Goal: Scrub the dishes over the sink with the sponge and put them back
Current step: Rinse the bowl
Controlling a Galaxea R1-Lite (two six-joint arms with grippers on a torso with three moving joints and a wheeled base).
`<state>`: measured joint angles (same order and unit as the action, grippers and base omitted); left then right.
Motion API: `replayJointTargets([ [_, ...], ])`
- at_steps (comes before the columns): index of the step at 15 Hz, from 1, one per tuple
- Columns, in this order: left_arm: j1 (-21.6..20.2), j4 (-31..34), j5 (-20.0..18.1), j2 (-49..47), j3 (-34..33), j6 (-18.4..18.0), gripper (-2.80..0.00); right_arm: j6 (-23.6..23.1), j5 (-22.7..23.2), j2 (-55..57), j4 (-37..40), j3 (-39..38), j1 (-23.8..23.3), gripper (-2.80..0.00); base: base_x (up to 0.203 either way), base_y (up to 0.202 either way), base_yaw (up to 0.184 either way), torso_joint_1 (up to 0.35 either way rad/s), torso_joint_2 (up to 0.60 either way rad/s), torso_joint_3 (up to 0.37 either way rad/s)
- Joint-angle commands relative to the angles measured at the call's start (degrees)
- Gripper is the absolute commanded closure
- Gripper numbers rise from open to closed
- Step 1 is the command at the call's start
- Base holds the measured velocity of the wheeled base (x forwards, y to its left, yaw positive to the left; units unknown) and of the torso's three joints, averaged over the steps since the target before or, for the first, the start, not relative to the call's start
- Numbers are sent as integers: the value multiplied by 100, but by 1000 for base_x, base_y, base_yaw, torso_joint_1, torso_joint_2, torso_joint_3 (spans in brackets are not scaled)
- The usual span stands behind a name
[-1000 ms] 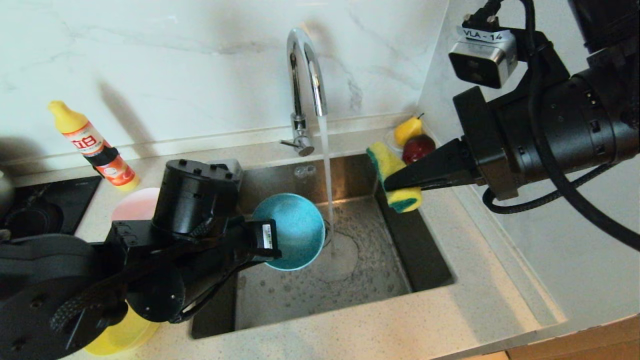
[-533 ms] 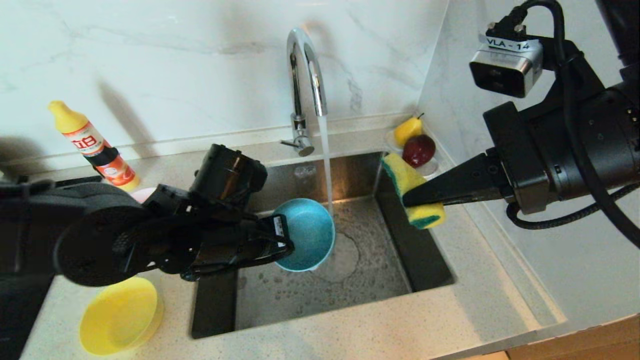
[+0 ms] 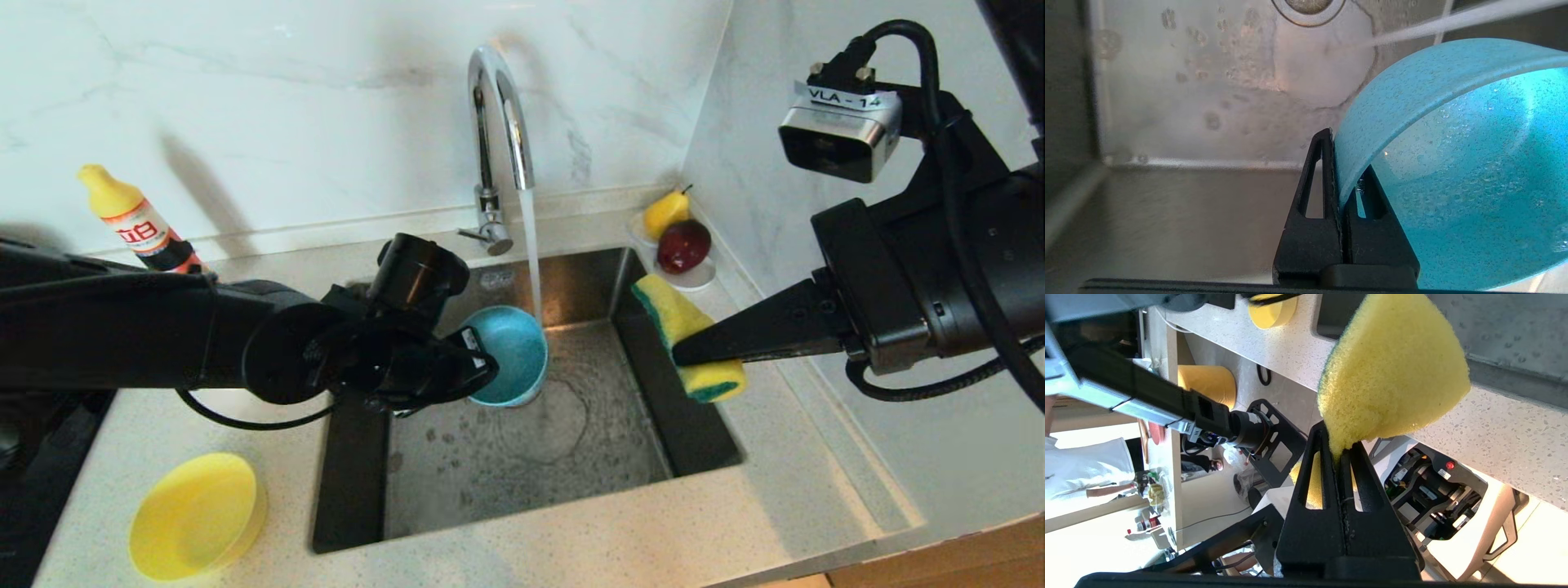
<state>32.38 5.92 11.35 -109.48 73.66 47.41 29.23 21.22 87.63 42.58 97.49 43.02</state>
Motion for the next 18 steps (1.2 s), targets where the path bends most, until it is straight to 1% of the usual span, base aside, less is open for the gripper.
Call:
replayJointTargets([
  [1,-12,-20,8,-311,197,69,0,21,14,-26,24,-18,5,0,0,0,0,0,0,0],
  [4,-12,-28,16,-536,457,127,0,21,14,-93,31,-116,5,0,0,0,0,0,0,0],
  [10,-57,29,56,-937,1096,128,0,12,14,-158,26,-254,5,0,0,0,0,0,0,0],
  [14,-272,-21,59,-1168,1260,128,0,-102,21,-141,31,-388,5,0,0,0,0,0,0,0],
  [18,-358,1,52,-1246,1518,141,0,-93,32,-69,22,-388,56,0,0,0,0,0,0,0],
])
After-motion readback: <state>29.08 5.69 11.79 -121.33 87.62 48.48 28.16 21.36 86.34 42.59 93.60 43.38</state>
